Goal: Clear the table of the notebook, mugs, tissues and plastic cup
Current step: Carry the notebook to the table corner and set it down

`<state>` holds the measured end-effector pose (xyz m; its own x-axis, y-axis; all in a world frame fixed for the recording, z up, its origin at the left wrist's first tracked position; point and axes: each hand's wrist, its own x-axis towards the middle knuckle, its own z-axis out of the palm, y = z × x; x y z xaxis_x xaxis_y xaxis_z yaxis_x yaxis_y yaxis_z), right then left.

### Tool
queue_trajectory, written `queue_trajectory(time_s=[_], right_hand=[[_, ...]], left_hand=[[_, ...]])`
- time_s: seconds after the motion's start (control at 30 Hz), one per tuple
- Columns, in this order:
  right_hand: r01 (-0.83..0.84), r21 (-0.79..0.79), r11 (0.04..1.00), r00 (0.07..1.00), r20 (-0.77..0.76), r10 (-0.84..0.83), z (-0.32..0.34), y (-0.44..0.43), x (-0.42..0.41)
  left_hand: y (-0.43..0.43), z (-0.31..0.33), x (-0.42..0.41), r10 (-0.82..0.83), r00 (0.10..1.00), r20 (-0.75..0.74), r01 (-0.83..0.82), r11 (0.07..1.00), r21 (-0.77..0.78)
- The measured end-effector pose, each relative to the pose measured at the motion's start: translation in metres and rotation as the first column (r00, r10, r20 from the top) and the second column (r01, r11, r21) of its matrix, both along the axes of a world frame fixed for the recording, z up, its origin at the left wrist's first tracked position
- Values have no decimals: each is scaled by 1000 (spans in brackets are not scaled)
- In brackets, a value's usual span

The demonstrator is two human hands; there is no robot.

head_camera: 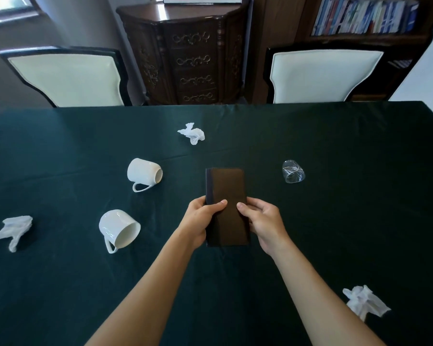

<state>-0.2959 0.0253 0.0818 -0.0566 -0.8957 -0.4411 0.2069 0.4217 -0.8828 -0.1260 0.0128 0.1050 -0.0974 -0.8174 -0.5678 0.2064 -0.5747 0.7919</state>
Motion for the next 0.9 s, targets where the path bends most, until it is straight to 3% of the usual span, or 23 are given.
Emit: queue_trajectory(time_s=[0.17, 0.53, 0.9], right_hand=[[61, -53, 997, 998, -26, -62, 28, 35, 11], [353, -88, 931, 935, 69, -348, 55, 144, 40], [538, -154, 829, 836, -25, -547, 96, 261, -36]], left_hand=[[19, 18, 15, -116, 992, -41, 114, 992, -46], [87, 32, 34, -328, 941, -80, 318, 940, -121], [169, 67, -61, -557, 823, -113, 536, 827, -169]])
